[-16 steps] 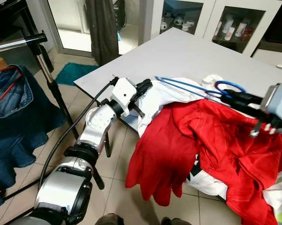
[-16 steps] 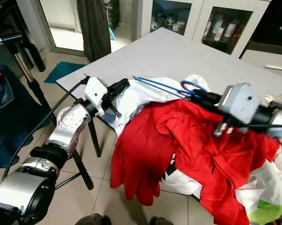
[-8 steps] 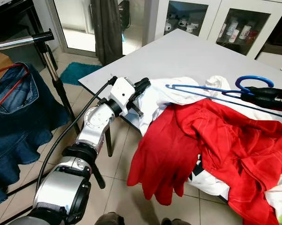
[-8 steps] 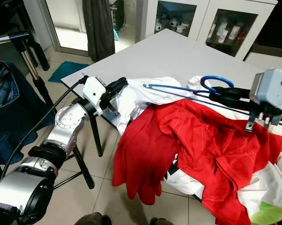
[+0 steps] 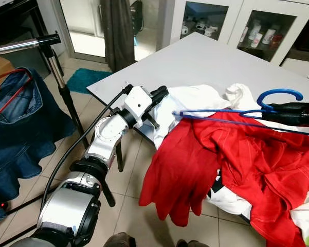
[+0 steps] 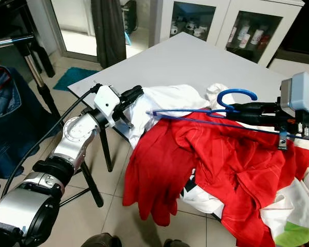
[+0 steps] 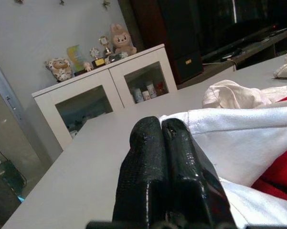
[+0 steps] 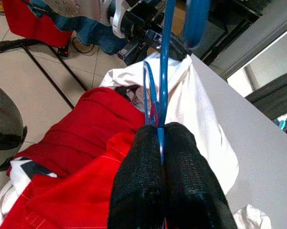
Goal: Hang hanger
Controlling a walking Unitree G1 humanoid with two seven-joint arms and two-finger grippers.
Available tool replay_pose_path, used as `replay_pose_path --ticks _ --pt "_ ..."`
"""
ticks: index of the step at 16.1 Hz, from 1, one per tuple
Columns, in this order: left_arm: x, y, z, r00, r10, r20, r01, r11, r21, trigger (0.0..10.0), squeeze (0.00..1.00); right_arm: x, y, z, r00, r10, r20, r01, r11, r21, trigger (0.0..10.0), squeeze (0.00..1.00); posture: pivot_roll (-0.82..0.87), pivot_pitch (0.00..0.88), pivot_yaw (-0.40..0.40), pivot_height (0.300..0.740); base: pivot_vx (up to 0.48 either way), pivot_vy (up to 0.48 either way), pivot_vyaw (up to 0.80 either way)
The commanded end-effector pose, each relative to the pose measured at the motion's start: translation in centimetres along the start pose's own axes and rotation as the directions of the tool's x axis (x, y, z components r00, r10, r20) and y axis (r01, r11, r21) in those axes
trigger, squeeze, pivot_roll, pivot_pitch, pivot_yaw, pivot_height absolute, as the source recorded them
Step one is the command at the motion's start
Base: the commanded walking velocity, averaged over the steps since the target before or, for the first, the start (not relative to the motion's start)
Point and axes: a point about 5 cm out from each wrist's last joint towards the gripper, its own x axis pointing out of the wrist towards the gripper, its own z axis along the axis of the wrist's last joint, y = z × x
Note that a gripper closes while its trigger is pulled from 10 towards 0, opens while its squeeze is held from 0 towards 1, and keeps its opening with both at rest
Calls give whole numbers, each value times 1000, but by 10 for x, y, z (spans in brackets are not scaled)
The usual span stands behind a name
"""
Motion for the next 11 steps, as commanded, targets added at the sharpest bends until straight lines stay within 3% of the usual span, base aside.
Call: replay_pose_path --ticks 1,7,11 --pt "4 1 8 999 -11 33 9 999 39 0 0 2 -4 2 1000 12 -2 -12 1000 -24 10000 0 58 41 -21 740 0 0 0" --pt "1 0 6 1000 -16 25 15 999 47 0 0 -19 -22 10 996 -82 29 83 997 -8 10000 0 57 41 -13 740 0 0 0" --pt "5 -3 8 999 -22 33 21 999 44 0 0 -9 -12 -6 999 -45 -18 45 999 -4 10000 0 53 44 -11 740 0 0 0"
